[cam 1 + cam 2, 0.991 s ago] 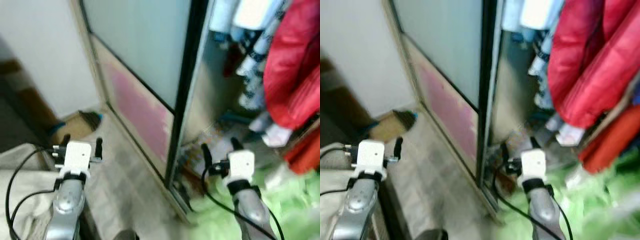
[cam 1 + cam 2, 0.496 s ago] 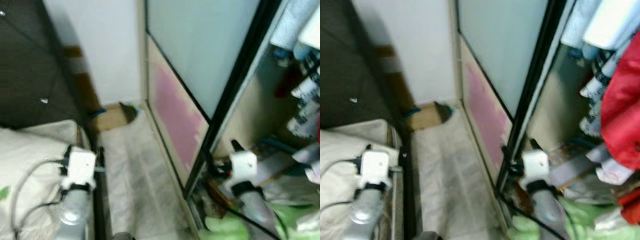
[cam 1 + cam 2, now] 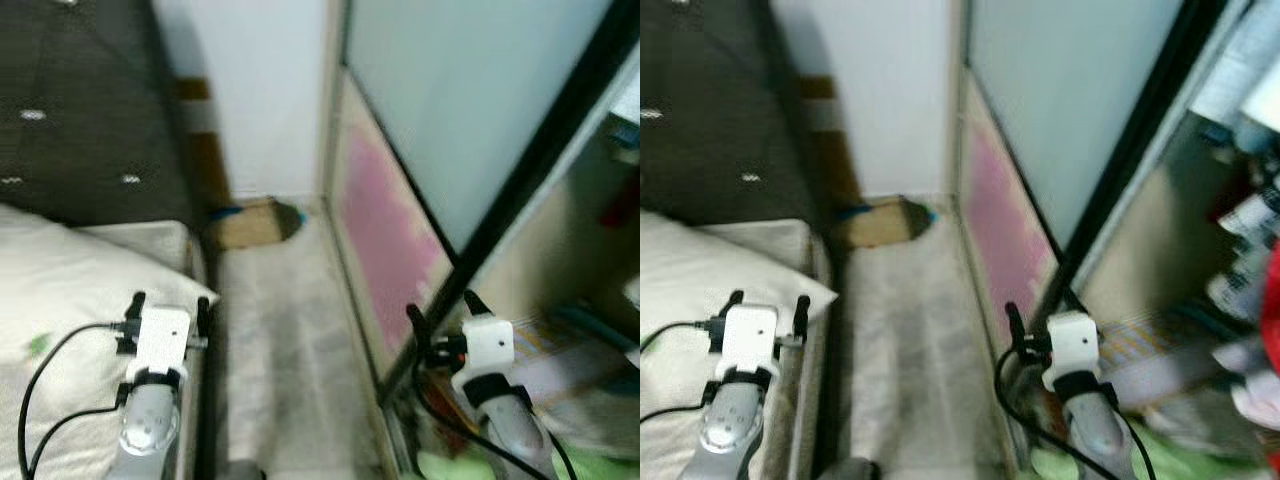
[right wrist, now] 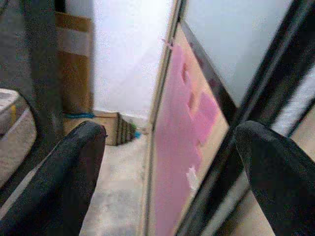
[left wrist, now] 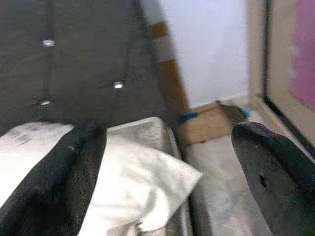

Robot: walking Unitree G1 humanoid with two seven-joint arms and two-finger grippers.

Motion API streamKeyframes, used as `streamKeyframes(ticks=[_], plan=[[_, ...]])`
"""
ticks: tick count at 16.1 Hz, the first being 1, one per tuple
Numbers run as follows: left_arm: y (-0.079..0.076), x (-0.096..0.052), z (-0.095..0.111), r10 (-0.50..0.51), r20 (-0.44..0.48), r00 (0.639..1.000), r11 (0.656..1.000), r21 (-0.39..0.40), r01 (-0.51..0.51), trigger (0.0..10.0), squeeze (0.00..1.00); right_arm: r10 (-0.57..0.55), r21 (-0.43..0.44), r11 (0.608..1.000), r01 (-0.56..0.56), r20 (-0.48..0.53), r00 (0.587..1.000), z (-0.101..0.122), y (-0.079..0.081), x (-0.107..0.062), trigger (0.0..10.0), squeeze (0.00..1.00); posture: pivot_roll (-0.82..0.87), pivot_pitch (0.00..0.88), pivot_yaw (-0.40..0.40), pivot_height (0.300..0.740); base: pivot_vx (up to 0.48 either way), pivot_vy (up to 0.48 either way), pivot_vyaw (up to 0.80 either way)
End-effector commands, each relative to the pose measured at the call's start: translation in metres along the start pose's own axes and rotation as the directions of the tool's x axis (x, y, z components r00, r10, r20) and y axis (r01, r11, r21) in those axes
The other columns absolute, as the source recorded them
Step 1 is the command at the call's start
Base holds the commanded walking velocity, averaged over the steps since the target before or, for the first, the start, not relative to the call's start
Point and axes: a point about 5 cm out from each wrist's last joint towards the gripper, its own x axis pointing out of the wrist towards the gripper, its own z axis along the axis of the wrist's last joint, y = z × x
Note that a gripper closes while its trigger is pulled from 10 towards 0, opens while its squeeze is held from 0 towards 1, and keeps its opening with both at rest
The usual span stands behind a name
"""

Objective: Clean up the room

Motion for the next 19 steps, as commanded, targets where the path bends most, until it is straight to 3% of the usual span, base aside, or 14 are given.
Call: streamKeyframes(ticks=[1,8,11,12,16,19], plan=[[-0.001,0.003,0.002,-0.004,0.0,1.0,1.0,-0.003,0.004,10.0,0.0,-0.012,-0.004,1.0,0.012,0.006,1.0,0.001,0.0,0.0,10.0,0.0,-0.01,0.01,-0.019,0.74,0.0,0.0,0.8],[0.002,0.004,0.002,0.01,-0.002,1.0,1.0,0.004,-0.01,10.0,0.0,-0.015,0.006,1.0,0.014,0.039,0.999,0.012,0.003,0.011,10.0,0.0,0.0,0.013,-0.011,0.74,0.0,0.0,0.8],[-0.002,0.004,0.003,-0.024,-0.002,1.0,0.999,-0.021,0.024,10.0,0.0,-0.017,0.002,1.0,0.017,0.047,0.999,0.015,0.003,0.016,10.0,0.0,0.0,0.014,-0.01,0.74,0.0,0.0,0.8],[-0.006,0.003,0.005,-0.055,0.002,0.998,0.996,-0.067,0.055,10.0,0.0,-0.02,0.006,1.0,0.02,0.049,0.999,0.016,0.002,0.019,10.0,0.0,0.0,0.009,-0.011,0.74,0.0,0.0,0.8],[-0.009,0.005,0.006,-0.047,0.005,0.999,0.996,-0.071,0.047,10.0,0.0,-0.015,0.007,1.0,0.015,0.074,0.997,0.022,0.001,0.031,10.0,0.0,0.0,0.001,-0.013,0.74,0.0,0.0,0.8],[-0.01,0.007,0.007,-0.062,0.01,0.998,0.995,-0.079,0.063,10.0,0.0,-0.009,0.003,1.0,0.009,0.071,0.997,0.02,0.001,0.031,10.0,0.0,0.0,0.001,-0.019,0.74,0.0,0.0,0.8]])
